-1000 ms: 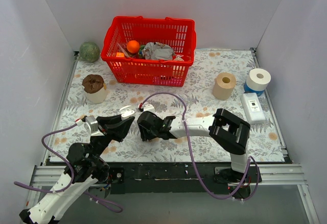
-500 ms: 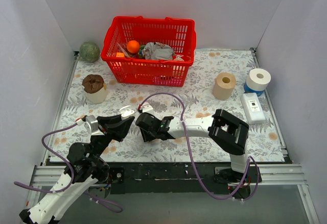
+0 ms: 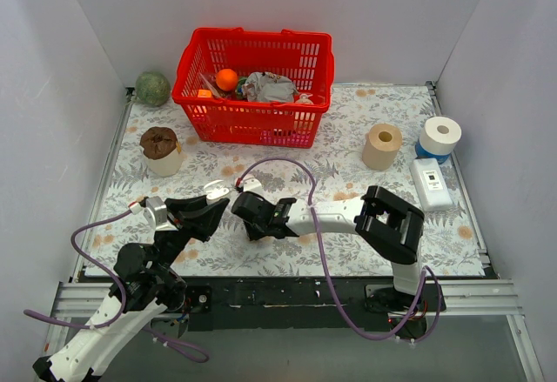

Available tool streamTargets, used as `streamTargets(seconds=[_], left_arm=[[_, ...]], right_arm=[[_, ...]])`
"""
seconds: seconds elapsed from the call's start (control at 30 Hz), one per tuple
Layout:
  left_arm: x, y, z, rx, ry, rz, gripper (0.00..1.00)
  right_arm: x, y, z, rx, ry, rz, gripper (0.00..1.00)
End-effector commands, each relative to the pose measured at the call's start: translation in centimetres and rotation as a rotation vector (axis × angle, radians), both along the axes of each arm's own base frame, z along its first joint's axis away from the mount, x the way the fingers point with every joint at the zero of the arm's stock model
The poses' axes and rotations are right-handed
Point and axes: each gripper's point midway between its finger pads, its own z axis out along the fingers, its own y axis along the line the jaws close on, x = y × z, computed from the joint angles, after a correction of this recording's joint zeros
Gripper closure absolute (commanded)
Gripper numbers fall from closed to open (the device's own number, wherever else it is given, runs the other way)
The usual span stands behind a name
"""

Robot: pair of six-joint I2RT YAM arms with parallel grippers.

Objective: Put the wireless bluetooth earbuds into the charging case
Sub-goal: Pick up the earbud from the center of the board, then place the earbud in the charging case.

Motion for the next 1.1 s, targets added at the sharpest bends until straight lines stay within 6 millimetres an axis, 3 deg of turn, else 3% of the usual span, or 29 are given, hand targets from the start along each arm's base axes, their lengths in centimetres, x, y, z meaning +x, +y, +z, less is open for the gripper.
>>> streamTargets(seconds=[0.0,0.2,0.47,0.57,0.77,0.8,0.87,0.9,0.97,1.0,1.07], left_arm=[[-0.8,1.3,2.2,-0.057,-0.048,0.019,1.0],[-0.5,1.1,2.3,-0.049,-0.047,0.025,1.0],[0.3,0.8,3.0,-0.042,-0.066,0.049,1.0],[0.9,0.6,3.1,-0.032,-0.078,0.063,1.0],[2.1,-0.3,3.6,-0.024,-0.11,0.076,1.0],[2.3,-0.5,3.7,-0.02,-0.118,0.08,1.0],[2.4,-0.6,4.4,-0.039,-0.15,0.081,1.0],[3.0,-1.2,3.9,-0.017,-0.141,0.083,1.0],[3.2,-1.5,4.7,-0.031,-0.176,0.08,1.0],[3.8,-2.6,3.9,0.004,-0.161,0.063,1.0],[4.0,-3.2,5.1,0.0,-0.211,0.051,1.0]], right_arm=[[-2.7,-6.8,-5.3,-0.271,0.107,0.017,0.86],[0.1,-6.5,-1.2,-0.205,0.017,-0.011,0.99],[3.4,-7.0,3.9,-0.11,-0.095,-0.046,0.99],[4.8,-7.1,6.8,-0.049,-0.162,-0.054,0.99],[8.0,-7.6,13.9,0.06,-0.316,-0.057,0.99],[8.5,-7.7,16.2,0.094,-0.359,-0.061,0.99],[9.3,-8.4,19.1,0.103,-0.44,-0.066,0.99],[9.5,-8.8,21.8,0.144,-0.488,-0.072,0.99],[9.6,-9.6,24.6,0.168,-0.557,-0.068,0.99],[9.5,-10.4,27.3,0.203,-0.622,-0.057,0.99],[9.1,-11.2,29.7,0.233,-0.677,-0.041,0.99]])
